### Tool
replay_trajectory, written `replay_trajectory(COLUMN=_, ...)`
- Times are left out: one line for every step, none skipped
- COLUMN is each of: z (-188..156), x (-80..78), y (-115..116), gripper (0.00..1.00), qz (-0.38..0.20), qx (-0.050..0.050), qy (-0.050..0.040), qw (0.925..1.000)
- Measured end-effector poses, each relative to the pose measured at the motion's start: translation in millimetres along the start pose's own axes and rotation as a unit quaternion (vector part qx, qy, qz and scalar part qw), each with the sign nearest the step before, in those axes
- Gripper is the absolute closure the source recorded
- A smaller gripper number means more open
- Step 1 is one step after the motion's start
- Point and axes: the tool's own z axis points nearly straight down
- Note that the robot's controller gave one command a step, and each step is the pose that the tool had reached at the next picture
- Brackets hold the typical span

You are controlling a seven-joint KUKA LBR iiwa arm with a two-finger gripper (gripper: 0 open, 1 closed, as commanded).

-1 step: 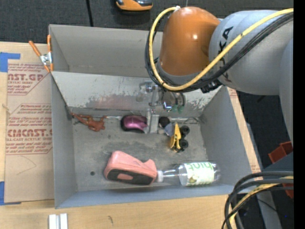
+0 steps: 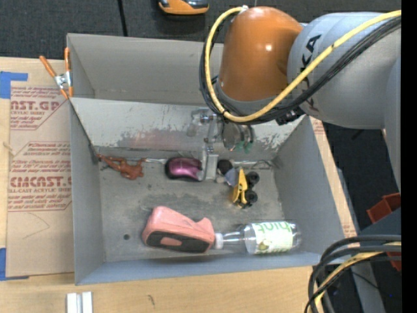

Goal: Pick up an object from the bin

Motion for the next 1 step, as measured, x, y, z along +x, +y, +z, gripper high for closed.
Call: replay_trajectory(z=47.6, x=7.8, y=-4.0, gripper=0.0, qz=0.04, qx=0.0, qy=-0.0021, qw=0.9992)
